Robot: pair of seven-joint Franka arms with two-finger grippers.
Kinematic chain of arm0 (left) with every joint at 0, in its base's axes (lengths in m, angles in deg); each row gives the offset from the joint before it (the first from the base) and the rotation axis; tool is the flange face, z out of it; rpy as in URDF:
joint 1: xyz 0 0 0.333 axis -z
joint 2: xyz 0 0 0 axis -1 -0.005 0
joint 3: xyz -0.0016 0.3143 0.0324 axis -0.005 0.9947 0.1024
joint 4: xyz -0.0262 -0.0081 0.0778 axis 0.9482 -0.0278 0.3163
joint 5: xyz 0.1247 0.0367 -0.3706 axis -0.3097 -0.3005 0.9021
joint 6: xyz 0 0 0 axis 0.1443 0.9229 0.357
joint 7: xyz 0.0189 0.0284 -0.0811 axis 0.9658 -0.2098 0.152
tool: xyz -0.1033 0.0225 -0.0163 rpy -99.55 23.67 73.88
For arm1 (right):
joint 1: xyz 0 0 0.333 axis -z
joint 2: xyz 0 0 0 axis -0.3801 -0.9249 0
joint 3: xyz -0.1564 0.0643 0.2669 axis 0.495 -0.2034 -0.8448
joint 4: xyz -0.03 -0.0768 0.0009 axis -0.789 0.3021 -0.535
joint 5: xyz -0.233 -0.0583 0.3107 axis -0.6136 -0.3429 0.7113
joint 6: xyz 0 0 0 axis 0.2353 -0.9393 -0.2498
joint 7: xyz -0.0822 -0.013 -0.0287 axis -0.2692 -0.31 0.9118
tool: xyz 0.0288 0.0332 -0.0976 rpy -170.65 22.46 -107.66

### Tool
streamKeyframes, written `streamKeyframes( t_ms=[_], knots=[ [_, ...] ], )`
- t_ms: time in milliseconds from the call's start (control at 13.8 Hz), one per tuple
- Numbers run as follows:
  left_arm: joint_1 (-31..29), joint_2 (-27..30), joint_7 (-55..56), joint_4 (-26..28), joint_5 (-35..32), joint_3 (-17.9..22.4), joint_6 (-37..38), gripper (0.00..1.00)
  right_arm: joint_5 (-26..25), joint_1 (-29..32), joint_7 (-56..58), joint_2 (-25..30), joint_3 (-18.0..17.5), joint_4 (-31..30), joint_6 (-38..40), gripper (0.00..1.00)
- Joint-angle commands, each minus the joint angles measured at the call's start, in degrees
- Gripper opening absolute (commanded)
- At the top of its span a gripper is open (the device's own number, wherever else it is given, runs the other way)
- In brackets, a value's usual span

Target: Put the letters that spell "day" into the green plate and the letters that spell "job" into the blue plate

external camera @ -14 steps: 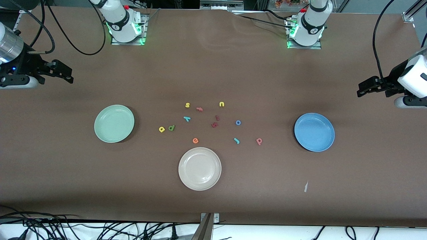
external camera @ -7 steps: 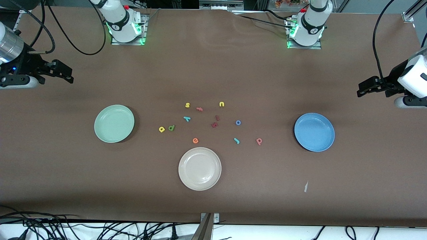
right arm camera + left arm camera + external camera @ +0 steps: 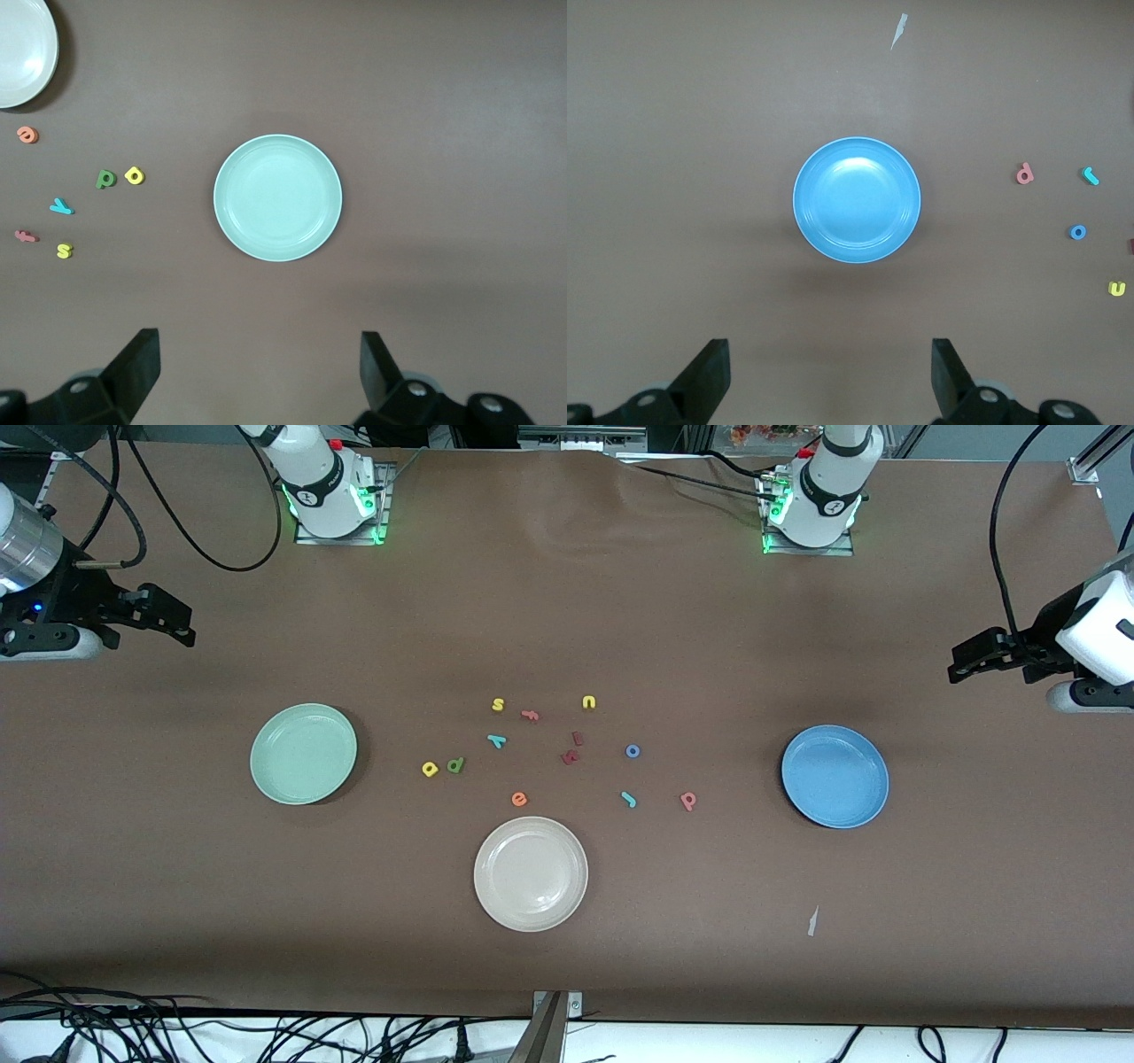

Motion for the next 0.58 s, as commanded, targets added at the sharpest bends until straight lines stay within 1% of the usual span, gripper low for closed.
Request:
streamKeyframes(
  t_ms=[0, 507],
  knots=[
    [0.1, 0.2, -1.0, 0.1, 1.2, 0.1, 0.0, 1.00, -0.6, 0.1, 0.4, 0.6, -0.1, -0.2, 0.2, 1.00],
    [0.1, 0.2, -1.0, 0.1, 1.2, 0.1, 0.0, 1.00, -0.5, 0.1, 0.0, 0.6, -0.2, -0.2, 0.2, 1.00]
  ],
)
